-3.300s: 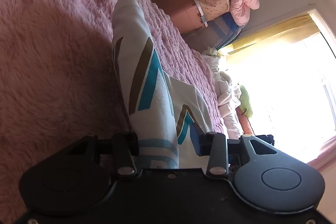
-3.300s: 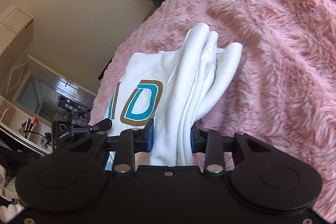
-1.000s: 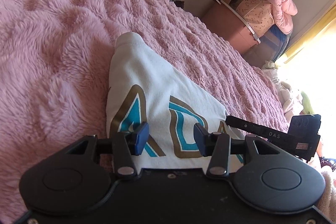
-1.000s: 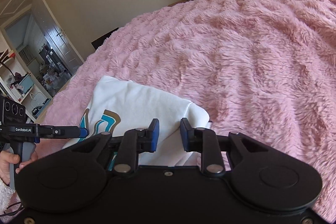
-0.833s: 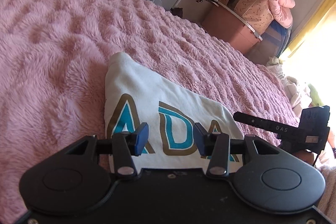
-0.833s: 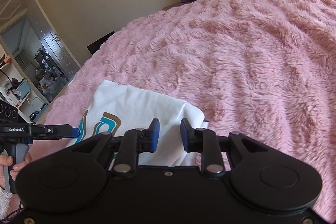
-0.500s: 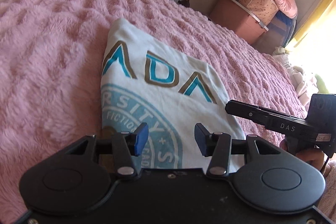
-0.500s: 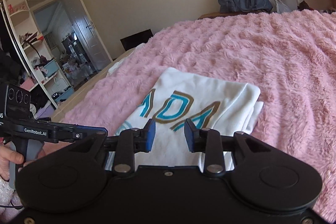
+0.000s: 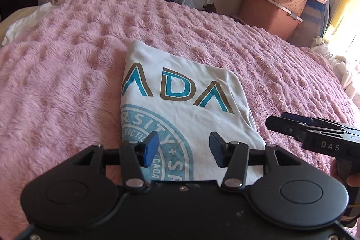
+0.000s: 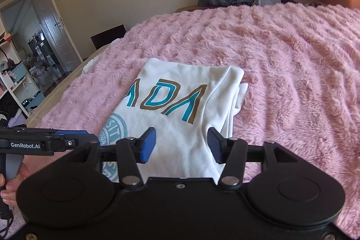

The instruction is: Fold small clothes

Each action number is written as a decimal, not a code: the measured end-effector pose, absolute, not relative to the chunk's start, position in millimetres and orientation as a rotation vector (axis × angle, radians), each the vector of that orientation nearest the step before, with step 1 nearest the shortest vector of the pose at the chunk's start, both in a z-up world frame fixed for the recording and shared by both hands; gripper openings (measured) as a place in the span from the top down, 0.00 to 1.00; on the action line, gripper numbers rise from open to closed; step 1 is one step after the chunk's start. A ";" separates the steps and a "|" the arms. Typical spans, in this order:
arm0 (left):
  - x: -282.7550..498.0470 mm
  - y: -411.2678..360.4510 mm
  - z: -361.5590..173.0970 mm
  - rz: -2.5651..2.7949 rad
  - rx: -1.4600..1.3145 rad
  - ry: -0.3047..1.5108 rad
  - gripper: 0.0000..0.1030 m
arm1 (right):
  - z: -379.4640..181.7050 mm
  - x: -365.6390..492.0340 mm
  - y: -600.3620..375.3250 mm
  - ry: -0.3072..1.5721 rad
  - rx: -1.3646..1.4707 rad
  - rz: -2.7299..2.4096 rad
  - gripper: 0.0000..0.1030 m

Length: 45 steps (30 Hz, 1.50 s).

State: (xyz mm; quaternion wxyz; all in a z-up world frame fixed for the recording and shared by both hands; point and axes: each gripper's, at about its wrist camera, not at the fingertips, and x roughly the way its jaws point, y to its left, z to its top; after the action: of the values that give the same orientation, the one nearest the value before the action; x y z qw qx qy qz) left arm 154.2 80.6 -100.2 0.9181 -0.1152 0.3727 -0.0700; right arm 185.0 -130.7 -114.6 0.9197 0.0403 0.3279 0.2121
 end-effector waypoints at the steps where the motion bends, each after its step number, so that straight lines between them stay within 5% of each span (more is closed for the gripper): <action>1: 146.2 77.3 -91.7 -0.122 -0.224 0.762 0.48 | -105.8 174.3 -127.5 0.653 0.060 0.410 0.44; 6: 107.6 65.8 -67.8 -0.043 -0.174 0.759 0.45 | -68.4 116.7 -116.4 0.605 0.015 0.249 0.34; 20: 18.3 56.4 -63.9 0.086 -0.146 0.841 0.40 | -60.4 36.3 -82.9 0.718 0.004 0.201 0.27; 45: 17.2 46.4 -64.5 0.100 -0.094 0.882 0.39 | -69.6 27.3 -70.9 0.784 -0.016 0.231 0.23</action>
State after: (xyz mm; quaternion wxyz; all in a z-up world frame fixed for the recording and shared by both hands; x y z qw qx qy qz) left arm 17.2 46.4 -64.5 0.9020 -0.0457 0.4265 0.0482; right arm 27.3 -70.9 -69.6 0.9175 -0.0076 0.3813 0.1124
